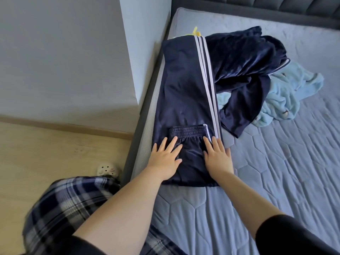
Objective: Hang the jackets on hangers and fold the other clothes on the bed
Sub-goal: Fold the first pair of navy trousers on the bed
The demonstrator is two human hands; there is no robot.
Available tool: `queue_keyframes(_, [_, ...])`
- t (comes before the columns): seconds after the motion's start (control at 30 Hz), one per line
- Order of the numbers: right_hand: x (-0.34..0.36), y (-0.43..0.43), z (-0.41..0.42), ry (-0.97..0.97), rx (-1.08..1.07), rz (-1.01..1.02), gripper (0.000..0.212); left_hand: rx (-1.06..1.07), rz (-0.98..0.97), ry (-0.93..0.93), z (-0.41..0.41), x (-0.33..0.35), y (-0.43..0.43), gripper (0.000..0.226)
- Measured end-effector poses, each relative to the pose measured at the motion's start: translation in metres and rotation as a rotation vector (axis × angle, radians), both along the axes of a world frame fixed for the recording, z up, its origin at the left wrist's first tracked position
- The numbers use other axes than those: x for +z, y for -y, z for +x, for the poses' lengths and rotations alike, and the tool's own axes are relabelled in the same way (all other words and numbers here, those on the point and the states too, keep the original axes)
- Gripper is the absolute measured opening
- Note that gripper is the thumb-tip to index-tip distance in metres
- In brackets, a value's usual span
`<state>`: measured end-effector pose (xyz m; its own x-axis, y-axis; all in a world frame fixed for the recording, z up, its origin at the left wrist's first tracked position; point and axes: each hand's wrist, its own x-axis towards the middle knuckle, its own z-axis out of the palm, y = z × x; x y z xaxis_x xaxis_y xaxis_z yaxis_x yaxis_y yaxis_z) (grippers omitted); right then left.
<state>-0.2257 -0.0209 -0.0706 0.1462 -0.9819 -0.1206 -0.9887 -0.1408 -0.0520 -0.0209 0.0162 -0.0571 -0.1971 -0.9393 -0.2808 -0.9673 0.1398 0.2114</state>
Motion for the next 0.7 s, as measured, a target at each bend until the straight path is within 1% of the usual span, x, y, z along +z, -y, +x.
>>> queue_keyframes(0.1, [-0.004, -0.005, 0.010, 0.031, -0.050, 0.011, 0.054, 0.007, -0.016, 0.000, -0.001, -0.004, 0.004, 0.056])
queue_keyframes(0.2, [0.003, -0.001, 0.014, -0.021, -0.062, 0.050, 0.054, 0.004, -0.023, -0.006, -0.003, -0.004, 0.009, 0.056])
queue_keyframes(0.27, [0.018, 0.002, 0.018, -0.062, -0.067, 0.072, 0.049, -0.002, -0.018, -0.037, -0.004, -0.001, 0.011, 0.056])
queue_keyframes(0.3, [0.028, 0.004, 0.021, -0.051, -0.074, 0.063, 0.042, -0.005, -0.016, -0.062, -0.003, 0.001, 0.013, 0.056])
queue_keyframes(0.33, [0.036, 0.005, 0.024, -0.025, -0.068, 0.018, 0.036, -0.007, -0.013, -0.084, -0.002, 0.003, 0.013, 0.056])
queue_keyframes(0.37, [0.044, 0.005, 0.027, 0.017, -0.032, -0.072, 0.032, -0.007, -0.006, -0.092, -0.001, 0.005, 0.014, 0.055])
queue_keyframes(0.43, [0.053, -0.001, 0.031, 0.141, 0.124, -0.266, 0.034, -0.002, 0.001, -0.058, -0.001, 0.009, 0.014, 0.054])
queue_keyframes(0.47, [0.056, -0.007, 0.030, 0.192, 0.215, -0.266, 0.040, 0.009, -0.001, -0.042, -0.002, 0.012, 0.013, 0.053])
queue_keyframes(0.5, [0.056, -0.013, 0.029, 0.212, 0.293, -0.177, 0.049, 0.023, -0.004, -0.047, -0.003, 0.014, 0.012, 0.053])
queue_keyframes(0.57, [0.049, -0.028, 0.024, 0.156, 0.355, 0.136, 0.076, 0.031, 0.005, -0.088, -0.004, 0.019, 0.011, 0.052])
queue_keyframes(0.6, [0.043, -0.036, 0.018, 0.101, 0.383, 0.223, 0.090, 0.021, 0.015, -0.100, -0.004, 0.021, 0.010, 0.053])
queue_keyframes(0.63, [0.037, -0.042, 0.012, 0.046, 0.423, 0.229, 0.102, 0.009, 0.022, -0.103, -0.003, 0.023, 0.009, 0.053])
queue_keyframes(0.67, [0.031, -0.047, 0.006, -0.004, 0.459, 0.194, 0.109, -0.004, 0.017, -0.100, -0.002, 0.026, 0.008, 0.053])
queue_keyframes(0.7, [0.027, -0.052, 0.000, -0.049, 0.483, 0.154, 0.111, -0.025, 0.002, -0.089, -0.001, 0.030, 0.008, 0.052])
